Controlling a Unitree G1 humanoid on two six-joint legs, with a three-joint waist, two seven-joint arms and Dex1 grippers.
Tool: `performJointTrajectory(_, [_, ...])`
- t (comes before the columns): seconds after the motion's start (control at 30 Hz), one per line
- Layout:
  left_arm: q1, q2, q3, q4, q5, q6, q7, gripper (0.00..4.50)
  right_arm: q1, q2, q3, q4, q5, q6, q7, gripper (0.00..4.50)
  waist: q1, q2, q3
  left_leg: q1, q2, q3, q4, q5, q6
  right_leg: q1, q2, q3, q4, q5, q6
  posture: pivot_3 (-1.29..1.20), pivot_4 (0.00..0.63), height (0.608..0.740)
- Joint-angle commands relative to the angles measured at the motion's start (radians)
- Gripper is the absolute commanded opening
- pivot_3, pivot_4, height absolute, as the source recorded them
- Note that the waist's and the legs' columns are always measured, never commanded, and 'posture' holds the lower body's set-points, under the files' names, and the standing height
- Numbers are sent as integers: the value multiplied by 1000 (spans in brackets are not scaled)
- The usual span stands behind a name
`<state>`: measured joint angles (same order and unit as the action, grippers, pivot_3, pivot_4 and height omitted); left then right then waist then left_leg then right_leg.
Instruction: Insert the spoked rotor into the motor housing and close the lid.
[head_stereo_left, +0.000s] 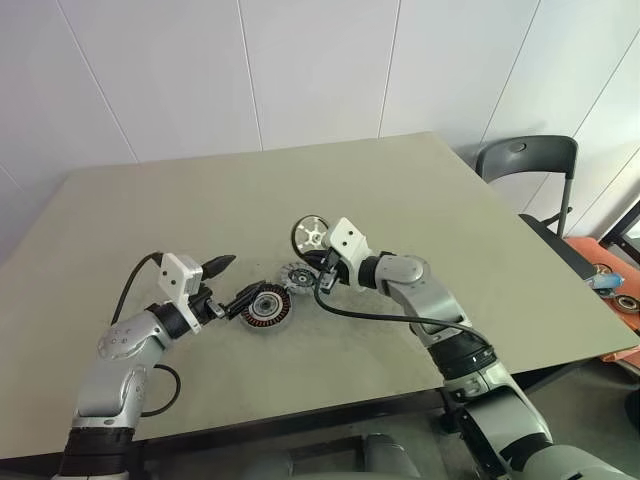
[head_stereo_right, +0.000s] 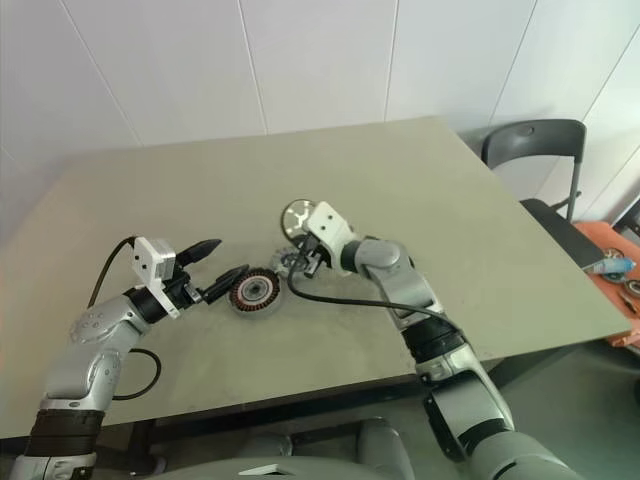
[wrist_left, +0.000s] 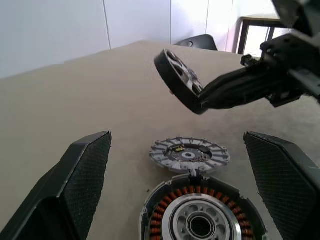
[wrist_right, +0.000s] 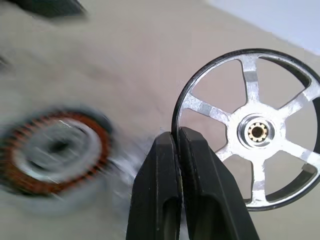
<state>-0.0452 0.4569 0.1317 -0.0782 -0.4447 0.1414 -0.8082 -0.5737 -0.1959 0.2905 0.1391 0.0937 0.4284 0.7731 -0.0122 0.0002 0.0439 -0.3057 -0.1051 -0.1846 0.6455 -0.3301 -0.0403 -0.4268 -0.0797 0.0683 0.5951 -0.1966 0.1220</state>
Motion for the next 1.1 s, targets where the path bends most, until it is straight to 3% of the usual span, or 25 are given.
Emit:
performJointTrajectory(0.03, [-11, -7, 9, 47, 13, -73, -27, 4500, -6, 12, 0, -58, 72, 58, 61, 12, 1, 0, 0, 0, 0, 0, 0, 0, 0, 0, 0, 0, 0, 0, -1, 0, 0, 740])
performJointTrajectory(0.67, [-51, -10, 58, 578, 19, -432, -290, 4500, -60, 38, 150, -12, 68, 77, 185, 12, 1, 0, 0, 0, 0, 0, 0, 0, 0, -1, 0, 0, 0, 1, -2, 0, 0, 740])
performJointTrajectory(1.1, [-140, -11, 71, 827, 46, -561, -356, 4500, -84, 18, 247, 27, -21, 94, 203, 12, 1, 0, -1, 1, 0, 0, 1, 0, 0, 0, 0, -1, 2, 1, -1, 0, 0, 740])
